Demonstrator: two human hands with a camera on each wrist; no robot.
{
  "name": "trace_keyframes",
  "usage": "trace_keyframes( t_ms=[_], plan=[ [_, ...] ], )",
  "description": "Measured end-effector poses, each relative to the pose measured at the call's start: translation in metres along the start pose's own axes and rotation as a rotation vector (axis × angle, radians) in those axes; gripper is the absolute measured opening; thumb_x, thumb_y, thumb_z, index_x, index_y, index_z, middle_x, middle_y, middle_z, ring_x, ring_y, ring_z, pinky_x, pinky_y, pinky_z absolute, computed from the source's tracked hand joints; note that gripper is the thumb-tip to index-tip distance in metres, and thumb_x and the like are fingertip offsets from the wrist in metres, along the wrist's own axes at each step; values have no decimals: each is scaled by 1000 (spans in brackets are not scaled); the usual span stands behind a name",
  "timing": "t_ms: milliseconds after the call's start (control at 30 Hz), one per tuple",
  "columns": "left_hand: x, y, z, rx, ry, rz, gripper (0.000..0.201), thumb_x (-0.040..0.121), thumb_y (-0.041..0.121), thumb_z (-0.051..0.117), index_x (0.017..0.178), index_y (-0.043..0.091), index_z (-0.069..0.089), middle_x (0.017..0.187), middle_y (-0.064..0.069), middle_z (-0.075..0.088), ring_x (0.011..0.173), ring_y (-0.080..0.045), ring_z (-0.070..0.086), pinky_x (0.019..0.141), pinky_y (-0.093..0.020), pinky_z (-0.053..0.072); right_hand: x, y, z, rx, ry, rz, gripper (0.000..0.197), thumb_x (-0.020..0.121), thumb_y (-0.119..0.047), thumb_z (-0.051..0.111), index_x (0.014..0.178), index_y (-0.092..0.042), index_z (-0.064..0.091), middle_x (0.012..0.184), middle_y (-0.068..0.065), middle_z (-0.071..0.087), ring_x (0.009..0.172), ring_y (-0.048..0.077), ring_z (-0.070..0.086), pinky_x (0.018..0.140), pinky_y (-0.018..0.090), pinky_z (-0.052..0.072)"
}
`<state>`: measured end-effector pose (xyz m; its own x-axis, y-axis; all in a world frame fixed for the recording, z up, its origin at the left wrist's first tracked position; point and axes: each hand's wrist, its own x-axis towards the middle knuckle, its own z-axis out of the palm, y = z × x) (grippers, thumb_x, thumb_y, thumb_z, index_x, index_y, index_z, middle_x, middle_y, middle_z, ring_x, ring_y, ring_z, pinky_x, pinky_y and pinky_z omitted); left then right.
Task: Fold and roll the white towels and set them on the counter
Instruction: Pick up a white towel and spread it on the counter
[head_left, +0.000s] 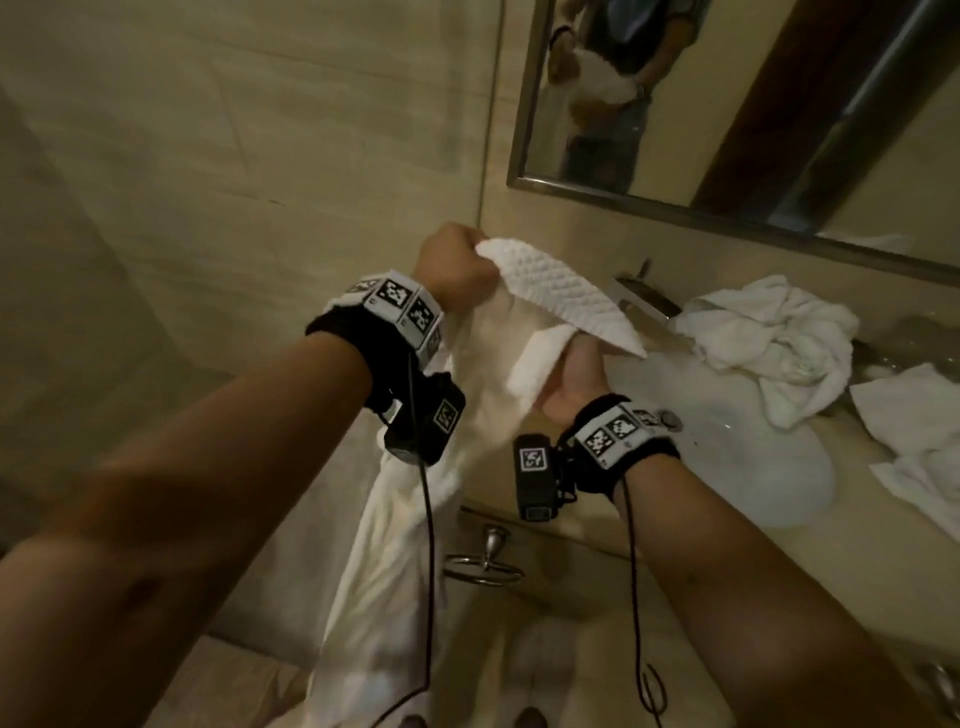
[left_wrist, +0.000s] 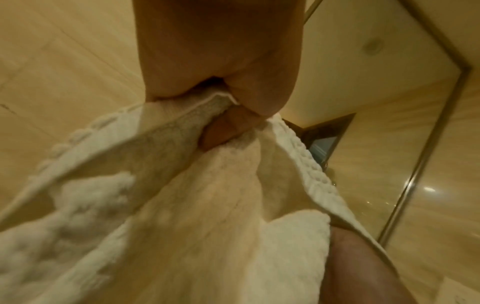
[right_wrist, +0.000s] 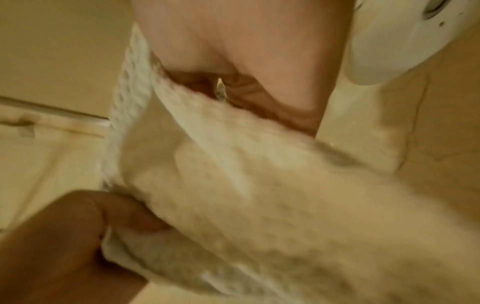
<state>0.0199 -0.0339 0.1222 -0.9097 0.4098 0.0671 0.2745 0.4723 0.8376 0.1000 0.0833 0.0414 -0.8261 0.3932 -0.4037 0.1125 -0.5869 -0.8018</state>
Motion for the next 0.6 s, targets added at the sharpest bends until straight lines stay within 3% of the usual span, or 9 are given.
trace_keyframes(
  t_ms=[67,167,200,267,333,400,433,500,600],
  plan=[
    [8,-9,8,66,-10,-35,18,78,7,55,86,1,70,99,-26,69,99,-34,65,72,-33,47,-4,-11,-6,-30,63,-42,33,102,-37,35,93,-15,58,97,14,60,87,28,59,89,42,47],
    [17,-15,12,203,-37,-105,26,85,11,50,96,-4,69,103,-23,68,101,-33,63,77,-30,46,-1,-11,-16,-132,43,-8,27,101,-10,40,77,-16,52,69,2,58,65,14,54,59,29,47],
    [20,-16,12,247,-31,-125,27,86,11,50,98,-5,69,104,-22,68,102,-33,63,78,-30,45,-3,-9,-17,-170,49,-14,27,98,-7,45,73,-15,50,62,1,54,63,15,50,58,29,44],
    [22,-16,10,310,-28,-182,28,88,12,49,99,-5,68,106,-21,68,104,-33,62,80,-32,47,-4,-9,-16,-192,27,-22,25,95,-6,49,72,-15,51,63,1,54,71,18,50,67,31,43],
    [22,-14,6,337,-63,-213,28,88,16,50,91,-3,70,91,-17,72,95,-30,65,72,-29,47,-8,-13,-13,-148,-37,-20,21,96,-7,49,77,-14,56,74,2,63,77,20,57,73,34,47],
    [22,-12,4,395,-152,-215,32,86,17,47,66,3,67,49,-3,65,69,-23,62,55,-23,44,-9,-15,-14,-199,-78,22,10,95,-16,52,96,-12,61,97,7,64,91,26,61,81,46,50],
    [22,-12,3,437,-207,-222,35,86,15,46,57,7,61,34,2,55,58,-19,56,50,-22,41,-9,-15,-17,-264,-100,93,21,95,-25,53,110,-11,59,109,11,60,101,31,60,85,55,49],
    [23,-12,0,484,-321,-227,30,88,10,49,58,10,55,27,7,48,52,-15,50,47,-20,40,-9,-13,-24,-317,-148,236,47,95,-39,47,131,-10,50,122,15,53,115,40,54,88,67,44],
    [14,-16,-4,516,-406,-214,25,89,7,53,65,12,53,29,8,49,51,-14,51,44,-16,42,-12,-9,-27,-260,-192,226,47,91,-38,49,130,-14,52,128,12,53,114,38,55,88,65,45]
  ],
)
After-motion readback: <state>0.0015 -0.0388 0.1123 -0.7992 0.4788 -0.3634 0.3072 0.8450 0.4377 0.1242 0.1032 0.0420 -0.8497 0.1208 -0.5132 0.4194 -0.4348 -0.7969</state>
